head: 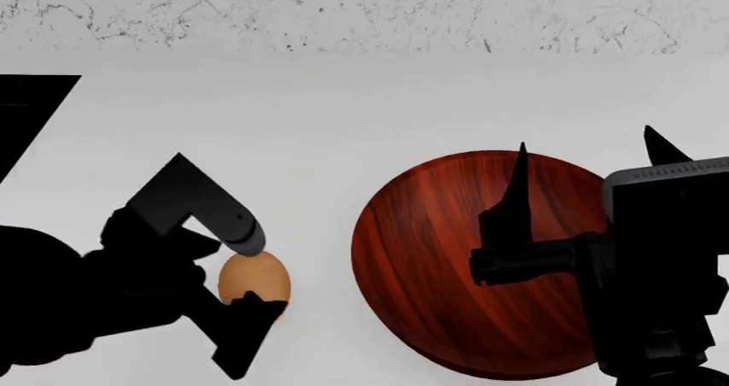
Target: Place the eggs and milk next to the bowl.
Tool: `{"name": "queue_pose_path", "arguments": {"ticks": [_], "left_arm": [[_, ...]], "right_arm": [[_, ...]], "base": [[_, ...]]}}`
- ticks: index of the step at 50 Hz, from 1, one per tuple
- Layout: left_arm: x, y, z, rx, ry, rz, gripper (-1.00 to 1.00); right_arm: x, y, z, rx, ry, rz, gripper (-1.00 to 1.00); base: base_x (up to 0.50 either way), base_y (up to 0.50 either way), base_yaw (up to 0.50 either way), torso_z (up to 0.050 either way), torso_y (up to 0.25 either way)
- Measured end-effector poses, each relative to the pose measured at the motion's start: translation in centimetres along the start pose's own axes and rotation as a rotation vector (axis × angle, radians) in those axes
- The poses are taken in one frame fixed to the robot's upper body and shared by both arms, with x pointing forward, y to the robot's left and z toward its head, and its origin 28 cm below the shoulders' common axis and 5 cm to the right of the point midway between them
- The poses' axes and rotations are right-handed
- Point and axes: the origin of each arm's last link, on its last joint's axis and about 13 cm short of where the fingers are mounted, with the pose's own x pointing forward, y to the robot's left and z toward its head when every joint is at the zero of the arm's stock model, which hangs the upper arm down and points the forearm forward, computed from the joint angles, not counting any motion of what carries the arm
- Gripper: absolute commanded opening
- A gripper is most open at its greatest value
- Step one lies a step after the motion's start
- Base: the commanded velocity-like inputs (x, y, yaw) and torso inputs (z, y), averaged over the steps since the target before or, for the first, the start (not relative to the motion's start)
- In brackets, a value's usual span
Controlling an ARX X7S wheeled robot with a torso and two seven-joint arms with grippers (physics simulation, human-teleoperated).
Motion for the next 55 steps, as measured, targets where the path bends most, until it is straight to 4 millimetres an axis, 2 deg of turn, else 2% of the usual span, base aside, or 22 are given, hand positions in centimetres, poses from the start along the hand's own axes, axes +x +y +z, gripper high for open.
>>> {"name": "queue_pose_path", "arguments": {"ticks": [25, 26, 46, 55], "left_arm": [[1.6, 0.0, -0.6, -0.006, 0.020, -0.020, 1.00], [1.6, 0.0, -0.6, -0.006, 0.020, -0.021, -1.00], [1.7, -0.1, -0.4, 0.014, -0.013, -0.040, -1.00], [1.1, -1.0, 0.2, 0.034, -0.041, -0.088, -1.00]], "right_arm": [[0.1, 0.0, -0.3, -0.002, 0.009, 0.005, 1.00], [0.1, 0.0, -0.3, -0.002, 0.010, 0.005, 1.00], [0.3, 0.1, -0.1, -0.008, 0.015, 0.011, 1.00], [0.3, 0.1, 0.0, -0.010, 0.012, 0.013, 1.00]], "base": [[0.00, 0.00, 0.00, 0.000, 0.000], [0.00, 0.00, 0.00, 0.000, 0.000], [0.00, 0.00, 0.00, 0.000, 0.000], [0.00, 0.00, 0.00, 0.000, 0.001]]}}
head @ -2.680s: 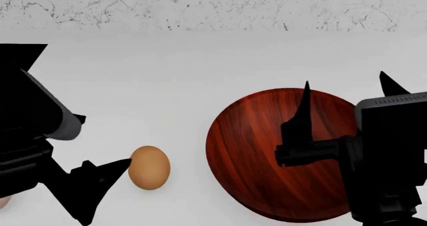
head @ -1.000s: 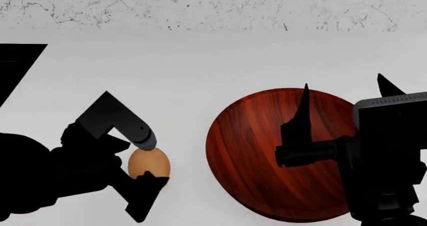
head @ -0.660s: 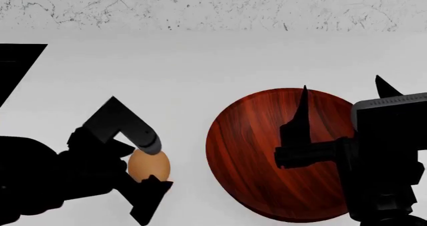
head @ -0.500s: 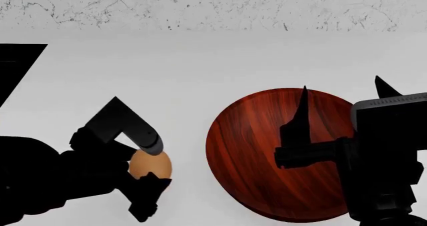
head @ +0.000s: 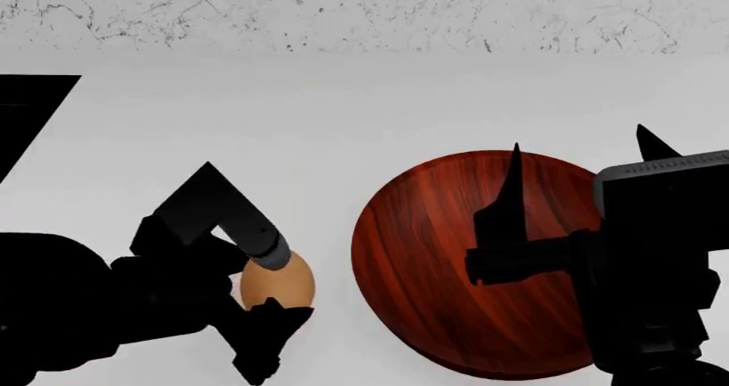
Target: Place the eggs and milk next to the bowl.
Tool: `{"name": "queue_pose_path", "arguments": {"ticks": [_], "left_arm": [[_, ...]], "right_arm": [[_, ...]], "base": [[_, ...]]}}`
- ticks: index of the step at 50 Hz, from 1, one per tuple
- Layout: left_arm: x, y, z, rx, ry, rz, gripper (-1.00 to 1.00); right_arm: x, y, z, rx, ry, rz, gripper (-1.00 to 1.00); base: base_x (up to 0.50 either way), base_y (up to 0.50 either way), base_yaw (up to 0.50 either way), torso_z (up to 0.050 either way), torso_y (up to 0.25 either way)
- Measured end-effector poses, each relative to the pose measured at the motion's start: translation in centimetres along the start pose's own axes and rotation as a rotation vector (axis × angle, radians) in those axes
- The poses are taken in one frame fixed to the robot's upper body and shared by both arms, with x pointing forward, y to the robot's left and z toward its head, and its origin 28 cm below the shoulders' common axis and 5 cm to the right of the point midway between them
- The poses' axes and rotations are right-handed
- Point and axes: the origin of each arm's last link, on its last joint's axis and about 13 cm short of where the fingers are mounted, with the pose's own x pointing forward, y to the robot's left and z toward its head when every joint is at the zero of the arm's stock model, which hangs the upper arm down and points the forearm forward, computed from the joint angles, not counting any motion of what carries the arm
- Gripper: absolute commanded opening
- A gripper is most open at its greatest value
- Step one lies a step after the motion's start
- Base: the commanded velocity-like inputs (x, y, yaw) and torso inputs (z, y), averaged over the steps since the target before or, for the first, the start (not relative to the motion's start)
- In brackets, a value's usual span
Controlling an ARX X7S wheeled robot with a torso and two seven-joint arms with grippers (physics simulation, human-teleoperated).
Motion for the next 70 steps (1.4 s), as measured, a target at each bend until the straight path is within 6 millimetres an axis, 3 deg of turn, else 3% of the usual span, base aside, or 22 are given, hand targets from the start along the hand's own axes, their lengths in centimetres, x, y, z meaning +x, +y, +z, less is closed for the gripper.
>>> {"name": "queue_pose_path", "arguments": {"ticks": [32, 70], "left_arm": [[0.6, -2.9, 0.3, 0.057, -0.002, -0.127, -1.00], [1.8, -4.1, 0.0, 0.092, 0.006, -0.149, -1.00]], "right_arm": [[-0.2, -0.1, 0.1, -0.003, -0.001, -0.003, 1.00], [-0.4, -0.2, 0.2, -0.003, -0.001, -0.010, 1.00]], "base": [[0.00, 0.00, 0.00, 0.000, 0.000], [0.00, 0.00, 0.00, 0.000, 0.000]]}}
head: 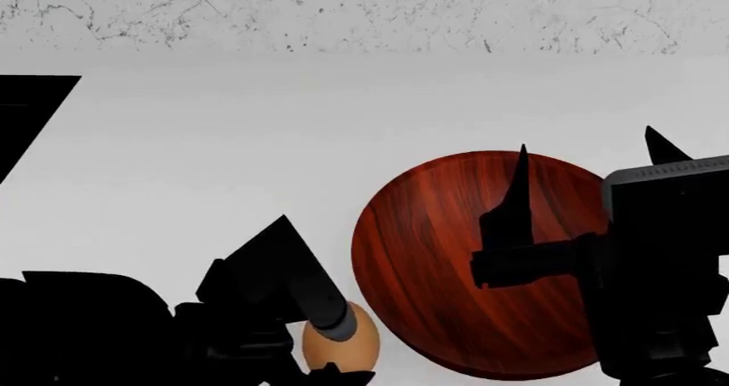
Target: Place the eggs and milk next to the bowl.
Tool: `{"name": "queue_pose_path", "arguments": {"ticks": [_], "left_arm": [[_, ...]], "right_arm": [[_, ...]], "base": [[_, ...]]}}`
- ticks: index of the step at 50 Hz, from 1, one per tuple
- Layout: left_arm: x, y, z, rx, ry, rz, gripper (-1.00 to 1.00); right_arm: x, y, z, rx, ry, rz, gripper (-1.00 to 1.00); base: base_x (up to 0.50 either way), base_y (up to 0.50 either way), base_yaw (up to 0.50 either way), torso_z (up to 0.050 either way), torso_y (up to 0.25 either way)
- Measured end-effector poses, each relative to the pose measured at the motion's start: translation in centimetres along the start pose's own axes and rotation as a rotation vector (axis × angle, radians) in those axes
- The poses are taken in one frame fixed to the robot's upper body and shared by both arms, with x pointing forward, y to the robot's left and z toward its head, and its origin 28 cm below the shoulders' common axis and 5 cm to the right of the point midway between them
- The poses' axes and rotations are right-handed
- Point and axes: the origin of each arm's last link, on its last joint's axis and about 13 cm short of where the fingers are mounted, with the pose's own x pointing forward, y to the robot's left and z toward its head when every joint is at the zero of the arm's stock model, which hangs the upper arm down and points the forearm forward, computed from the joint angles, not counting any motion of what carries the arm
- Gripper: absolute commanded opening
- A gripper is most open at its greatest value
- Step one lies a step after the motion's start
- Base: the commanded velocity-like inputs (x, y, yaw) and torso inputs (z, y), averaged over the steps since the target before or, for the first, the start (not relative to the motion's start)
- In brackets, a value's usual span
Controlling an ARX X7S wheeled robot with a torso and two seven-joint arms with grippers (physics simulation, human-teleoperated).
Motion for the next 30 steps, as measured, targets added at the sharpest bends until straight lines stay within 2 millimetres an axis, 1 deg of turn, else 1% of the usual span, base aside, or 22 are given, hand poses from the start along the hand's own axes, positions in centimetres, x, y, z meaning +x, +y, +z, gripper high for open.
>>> {"name": "queue_pose_path", "arguments": {"ticks": [1, 15, 30], "left_arm": [[0.00, 0.00, 0.00, 0.001, 0.000, 0.000, 1.00], [0.55, -0.43, -0.83, -0.027, 0.027, -0.025, 1.00], [0.11, -0.14, -0.65, -0.033, 0.025, -0.015, 1.00]], "right_arm": [[0.00, 0.00, 0.00, 0.000, 0.000, 0.000, 1.00], [0.00, 0.04, 0.03, -0.004, 0.001, 0.001, 1.00], [-0.08, 0.07, 0.09, -0.008, 0.002, 0.001, 1.00]], "base": [[0.00, 0.00, 0.00, 0.000, 0.000], [0.00, 0.00, 0.00, 0.000, 0.000], [0.00, 0.00, 0.00, 0.000, 0.000]]}}
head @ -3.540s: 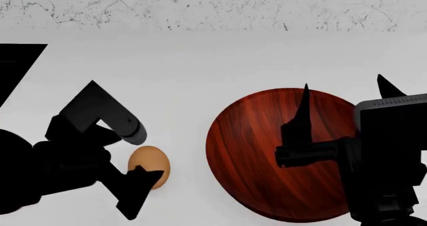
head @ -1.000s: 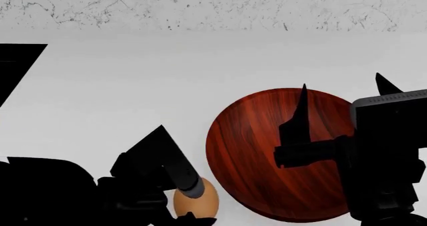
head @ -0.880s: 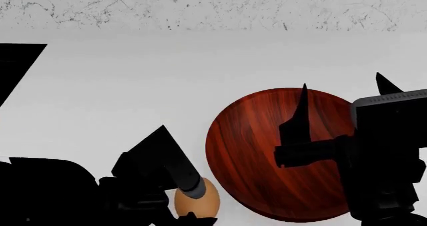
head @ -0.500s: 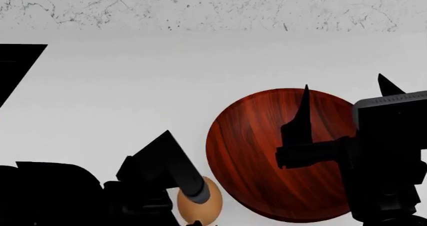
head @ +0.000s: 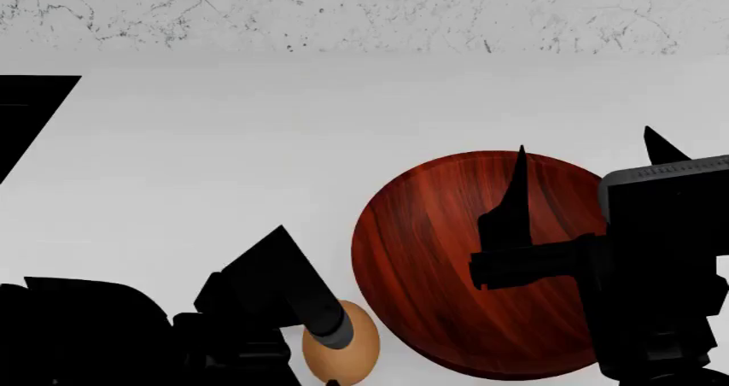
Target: Place the eggs and milk next to the bowl.
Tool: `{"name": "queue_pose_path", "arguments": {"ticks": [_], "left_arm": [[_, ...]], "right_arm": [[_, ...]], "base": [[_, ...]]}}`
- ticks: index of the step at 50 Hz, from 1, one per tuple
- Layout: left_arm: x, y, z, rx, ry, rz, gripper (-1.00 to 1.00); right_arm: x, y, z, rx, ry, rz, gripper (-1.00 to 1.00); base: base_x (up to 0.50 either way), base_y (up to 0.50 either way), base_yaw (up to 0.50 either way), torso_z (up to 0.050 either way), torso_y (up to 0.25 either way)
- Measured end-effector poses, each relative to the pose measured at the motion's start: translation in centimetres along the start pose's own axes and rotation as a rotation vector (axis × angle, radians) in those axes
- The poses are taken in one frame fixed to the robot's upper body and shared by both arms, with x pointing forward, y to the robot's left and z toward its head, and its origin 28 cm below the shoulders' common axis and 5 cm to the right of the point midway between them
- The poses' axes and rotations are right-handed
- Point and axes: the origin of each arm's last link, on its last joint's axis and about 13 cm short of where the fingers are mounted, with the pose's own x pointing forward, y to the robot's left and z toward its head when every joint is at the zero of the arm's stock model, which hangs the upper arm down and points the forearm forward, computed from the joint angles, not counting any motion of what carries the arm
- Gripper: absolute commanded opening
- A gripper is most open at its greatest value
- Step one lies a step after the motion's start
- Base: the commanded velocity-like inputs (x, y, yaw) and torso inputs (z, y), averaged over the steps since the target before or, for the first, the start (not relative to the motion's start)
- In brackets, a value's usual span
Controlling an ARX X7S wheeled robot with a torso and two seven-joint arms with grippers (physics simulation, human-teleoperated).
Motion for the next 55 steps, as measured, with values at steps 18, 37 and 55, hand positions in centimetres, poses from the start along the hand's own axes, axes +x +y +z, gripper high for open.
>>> {"name": "queue_pose_path", "arguments": {"ticks": [18, 37, 55], "left_arm": [[-1.7, 0.5, -0.2, -0.013, -0.003, 0.013, 1.00], [-4.6, 0.3, -0.5, -0.040, -0.030, 0.028, 1.00], [-8.8, -0.3, -1.0, -0.104, -0.097, 0.096, 1.00]], "right_arm": [[0.1, 0.1, 0.1, -0.004, 0.001, 0.002, 1.00], [0.1, 0.1, 0.3, -0.006, -0.002, 0.003, 1.00], [0.0, 0.1, 0.3, -0.001, -0.008, 0.007, 1.00]], "base": [[0.00, 0.00, 0.00, 0.000, 0.000], [0.00, 0.00, 0.00, 0.000, 0.000], [0.00, 0.00, 0.00, 0.000, 0.000]]}}
